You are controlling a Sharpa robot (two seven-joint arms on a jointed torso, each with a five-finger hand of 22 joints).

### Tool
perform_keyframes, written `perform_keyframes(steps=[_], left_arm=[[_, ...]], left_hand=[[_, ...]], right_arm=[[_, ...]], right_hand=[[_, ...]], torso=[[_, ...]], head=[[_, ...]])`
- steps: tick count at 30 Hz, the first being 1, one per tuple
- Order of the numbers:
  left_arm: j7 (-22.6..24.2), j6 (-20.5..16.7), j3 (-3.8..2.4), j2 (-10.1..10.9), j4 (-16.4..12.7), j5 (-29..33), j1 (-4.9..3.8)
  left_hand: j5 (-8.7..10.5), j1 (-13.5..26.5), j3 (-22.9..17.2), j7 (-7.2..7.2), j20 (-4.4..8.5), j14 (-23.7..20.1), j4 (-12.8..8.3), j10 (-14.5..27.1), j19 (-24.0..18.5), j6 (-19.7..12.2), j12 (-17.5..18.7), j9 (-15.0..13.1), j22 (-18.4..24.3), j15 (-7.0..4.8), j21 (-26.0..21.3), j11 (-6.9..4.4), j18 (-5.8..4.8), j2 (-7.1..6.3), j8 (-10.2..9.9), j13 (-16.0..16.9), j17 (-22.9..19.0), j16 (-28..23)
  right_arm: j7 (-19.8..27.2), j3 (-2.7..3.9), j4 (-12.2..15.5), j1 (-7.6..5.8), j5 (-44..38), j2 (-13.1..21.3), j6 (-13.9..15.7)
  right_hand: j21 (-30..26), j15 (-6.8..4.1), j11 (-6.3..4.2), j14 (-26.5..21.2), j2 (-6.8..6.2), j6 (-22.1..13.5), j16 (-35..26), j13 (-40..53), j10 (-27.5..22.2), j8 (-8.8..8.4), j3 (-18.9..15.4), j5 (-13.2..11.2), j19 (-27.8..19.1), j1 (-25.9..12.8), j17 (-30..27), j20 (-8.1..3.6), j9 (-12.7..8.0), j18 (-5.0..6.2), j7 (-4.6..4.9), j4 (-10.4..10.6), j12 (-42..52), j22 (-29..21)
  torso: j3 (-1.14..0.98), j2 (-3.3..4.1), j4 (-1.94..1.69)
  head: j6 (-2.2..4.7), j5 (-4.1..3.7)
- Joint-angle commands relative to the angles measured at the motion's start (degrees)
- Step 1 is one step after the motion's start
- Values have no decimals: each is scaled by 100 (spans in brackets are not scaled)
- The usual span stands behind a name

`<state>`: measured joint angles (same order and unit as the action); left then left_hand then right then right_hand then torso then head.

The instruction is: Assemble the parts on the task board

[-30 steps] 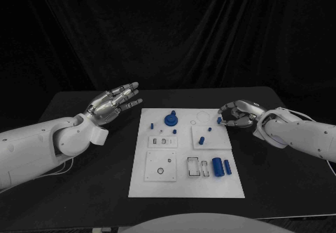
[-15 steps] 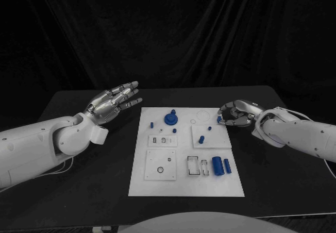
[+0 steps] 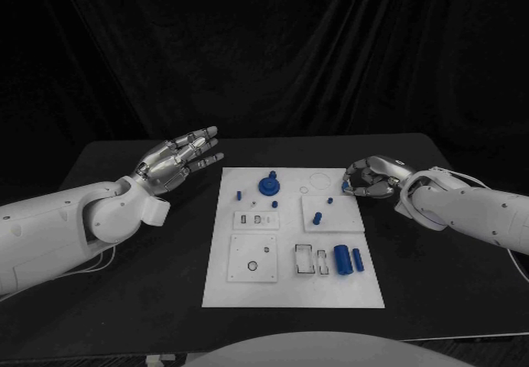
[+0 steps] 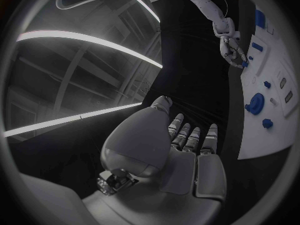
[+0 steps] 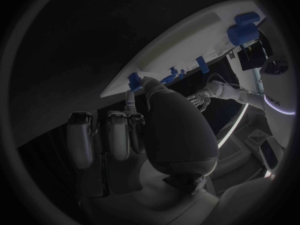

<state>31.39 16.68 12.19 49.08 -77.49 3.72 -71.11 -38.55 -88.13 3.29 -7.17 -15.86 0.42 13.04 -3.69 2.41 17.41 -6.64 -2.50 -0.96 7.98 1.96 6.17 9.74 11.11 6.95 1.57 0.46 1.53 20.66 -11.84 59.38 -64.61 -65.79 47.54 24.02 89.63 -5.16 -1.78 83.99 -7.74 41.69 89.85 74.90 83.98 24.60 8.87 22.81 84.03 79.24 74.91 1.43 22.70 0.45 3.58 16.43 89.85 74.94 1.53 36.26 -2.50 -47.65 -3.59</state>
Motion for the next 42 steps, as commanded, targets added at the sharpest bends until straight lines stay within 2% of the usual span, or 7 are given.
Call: perform_keyframes(steps=[1,8,21,26,35,42], left_arm=[[69,76,-7,-10,-5,17,10],[66,82,-7,-9,-2,17,18],[63,95,-7,-12,2,17,31],[59,99,-7,-14,3,17,35],[56,102,-7,-13,13,17,40],[48,94,-7,-12,25,17,41]], left_hand=[[-27,44,-33,-11,0,8,-6,14,-42,13,-17,-6,9,-9,-40,-11,62,-1,18,-5,2,-1],[-25,44,-45,-13,-1,7,-13,22,-43,3,-12,-3,10,-6,-41,-8,61,-1,14,-7,1,-4],[-24,45,-49,-12,-1,5,-15,24,-45,-2,-12,-2,10,-6,-42,-8,61,-2,12,-7,0,-7],[-24,45,-49,-12,-1,5,-15,24,-45,-2,-12,-2,10,-6,-42,-8,61,-2,12,-7,0,-7],[-24,45,-49,-12,-1,5,-15,24,-45,-2,-12,-2,10,-6,-42,-8,61,-2,12,-7,0,-7],[-24,46,-54,-12,-1,5,-17,27,-44,-8,-11,-1,10,-6,-42,-8,61,1,10,-7,0,-7]], right_arm=[[-105,2,-11,18,4,-7,-55],[-130,2,-26,20,-7,-28,-109],[-168,2,-41,34,-33,-50,-171],[-140,2,-46,37,-34,-59,-156],[31,3,20,35,-34,-28,136],[63,5,276,-26,-34,40,392]], right_hand=[[37,52,40,601,-5,57,15,1510,602,77,32,55,597,58,1509,34,25,-45,-4,-1,15,1506],[37,49,36,601,-7,109,15,1510,602,217,52,139,597,111,1509,34,68,-45,-9,-20,15,1506],[37,49,38,601,-15,114,15,1510,602,278,70,178,597,172,1509,33,82,-45,-2,-41,15,1506],[37,59,52,601,-7,158,15,1510,602,351,78,127,597,204,1509,38,99,-45,17,-40,15,1506],[37,93,95,601,20,363,15,1510,602,507,90,-7,597,229,1509,66,109,-45,64,-12,15,1506],[37,122,134,601,34,473,15,1510,602,549,93,-94,597,226,1509,88,88,-45,86,0,15,1506]], torso=[[1,-2,1],[-1,-1,0],[0,-1,-1],[0,-1,-1],[0,-1,1],[-1,-1,1]], head=[[-13,3],[-27,-1],[-51,2],[-60,2],[-75,23],[-80,44]])
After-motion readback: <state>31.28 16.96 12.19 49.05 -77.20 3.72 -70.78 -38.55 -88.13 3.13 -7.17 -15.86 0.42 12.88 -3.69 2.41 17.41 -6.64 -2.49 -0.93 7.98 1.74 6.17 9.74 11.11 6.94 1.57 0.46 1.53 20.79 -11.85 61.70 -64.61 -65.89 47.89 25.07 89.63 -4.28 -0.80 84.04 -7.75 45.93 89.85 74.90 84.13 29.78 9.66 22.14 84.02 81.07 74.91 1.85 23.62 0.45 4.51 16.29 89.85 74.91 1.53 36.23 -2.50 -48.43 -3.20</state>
